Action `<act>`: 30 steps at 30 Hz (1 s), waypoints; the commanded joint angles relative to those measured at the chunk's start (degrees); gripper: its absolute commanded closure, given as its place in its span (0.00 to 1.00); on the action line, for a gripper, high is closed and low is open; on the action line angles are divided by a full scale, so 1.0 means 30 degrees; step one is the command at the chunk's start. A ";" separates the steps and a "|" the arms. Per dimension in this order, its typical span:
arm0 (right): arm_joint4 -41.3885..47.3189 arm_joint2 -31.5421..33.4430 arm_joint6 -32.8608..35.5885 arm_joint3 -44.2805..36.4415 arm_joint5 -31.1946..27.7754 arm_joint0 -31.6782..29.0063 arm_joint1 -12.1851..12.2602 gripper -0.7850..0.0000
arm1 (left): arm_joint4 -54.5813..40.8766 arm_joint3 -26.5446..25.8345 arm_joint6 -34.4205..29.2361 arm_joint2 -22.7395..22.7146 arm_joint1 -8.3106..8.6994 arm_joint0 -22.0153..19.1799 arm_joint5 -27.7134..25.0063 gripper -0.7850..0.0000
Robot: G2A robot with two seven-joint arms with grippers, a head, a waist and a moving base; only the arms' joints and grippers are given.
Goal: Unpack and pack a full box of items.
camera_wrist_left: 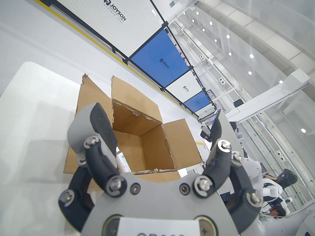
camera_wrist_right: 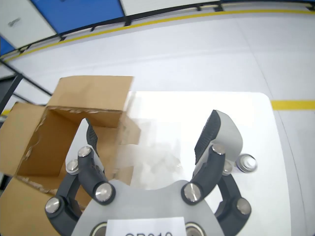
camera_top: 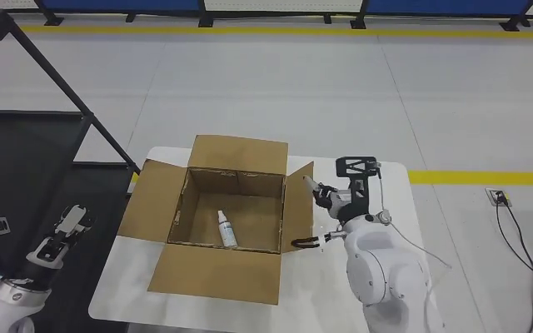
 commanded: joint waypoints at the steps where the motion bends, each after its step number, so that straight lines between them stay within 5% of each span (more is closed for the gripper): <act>1: 0.0554 -0.1787 0.1318 0.1968 -0.0745 0.2400 -0.0266 0.00 | 0.0000 0.0000 0.0000 0.0000 0.0000 0.0000 0.0000 0.00; 8: 0.5573 -0.6200 0.3256 1.1899 -0.2362 1.0097 -0.1936 0.00 | -0.0014 0.0036 0.0289 -0.0063 -0.0010 0.0047 0.0139 0.00; 13: 0.8458 -0.9477 0.3411 1.8626 -0.2889 1.3610 -0.3764 0.00 | -0.0393 0.0277 0.0853 -0.0691 -0.0009 0.0356 0.0208 0.00; 23: 1.0810 -1.3128 0.2456 2.6715 -0.1900 1.5696 -0.7318 0.00 | -0.1066 0.0707 0.0708 -0.1245 0.0096 0.0225 0.0347 0.00; 30: 1.1798 -1.3490 0.1542 3.0408 -0.1542 1.6041 -0.8915 0.00 | -0.1066 0.0707 0.0708 -0.1245 0.0096 0.0225 0.0347 0.00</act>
